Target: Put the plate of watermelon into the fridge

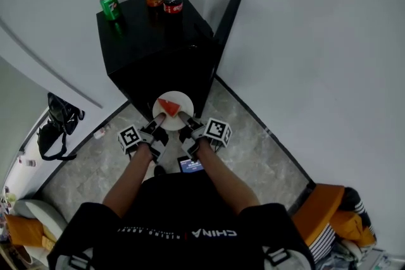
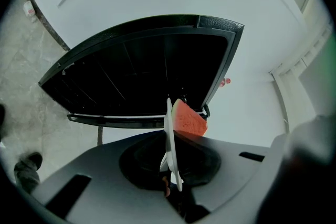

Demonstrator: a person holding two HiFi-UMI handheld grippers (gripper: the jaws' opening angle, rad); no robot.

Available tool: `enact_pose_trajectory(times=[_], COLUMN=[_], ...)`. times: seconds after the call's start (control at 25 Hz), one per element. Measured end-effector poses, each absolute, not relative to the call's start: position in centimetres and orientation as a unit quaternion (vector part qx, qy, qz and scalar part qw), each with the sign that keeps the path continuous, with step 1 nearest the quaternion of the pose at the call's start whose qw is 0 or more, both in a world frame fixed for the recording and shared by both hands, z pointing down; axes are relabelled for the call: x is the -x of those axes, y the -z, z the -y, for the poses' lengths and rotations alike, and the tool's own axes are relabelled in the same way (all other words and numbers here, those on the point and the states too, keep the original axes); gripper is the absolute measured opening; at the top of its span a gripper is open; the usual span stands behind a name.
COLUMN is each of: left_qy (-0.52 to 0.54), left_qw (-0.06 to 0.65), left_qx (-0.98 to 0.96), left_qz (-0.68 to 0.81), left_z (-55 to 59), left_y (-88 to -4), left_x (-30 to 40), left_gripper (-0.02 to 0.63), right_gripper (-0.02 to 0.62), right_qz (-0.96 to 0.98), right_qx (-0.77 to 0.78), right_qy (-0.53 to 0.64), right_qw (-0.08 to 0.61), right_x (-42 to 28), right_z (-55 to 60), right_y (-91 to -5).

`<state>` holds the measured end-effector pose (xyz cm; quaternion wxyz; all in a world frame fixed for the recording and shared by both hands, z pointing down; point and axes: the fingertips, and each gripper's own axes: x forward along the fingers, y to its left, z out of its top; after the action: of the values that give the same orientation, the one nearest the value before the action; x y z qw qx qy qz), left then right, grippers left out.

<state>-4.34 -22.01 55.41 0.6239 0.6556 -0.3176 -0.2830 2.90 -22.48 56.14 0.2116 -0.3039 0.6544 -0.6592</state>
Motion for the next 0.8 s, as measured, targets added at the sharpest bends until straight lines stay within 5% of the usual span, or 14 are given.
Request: enact_pose_trajectory(times=[0.8], left_qy=[0.287], left_qw=[0.627], left_qx=[-0.649], left_qz=[0.320], left_z=[22.21], left_y=[-56.00], left_x=[4.22], left_gripper=[0.029], right_gripper=[0.028], right_qz=[-0.649], right_qx=[0.295], right_qy=[0.670], right_qw=[0.206], right_x=[-2.85], right_z=[22.86], right_y=[-57.11])
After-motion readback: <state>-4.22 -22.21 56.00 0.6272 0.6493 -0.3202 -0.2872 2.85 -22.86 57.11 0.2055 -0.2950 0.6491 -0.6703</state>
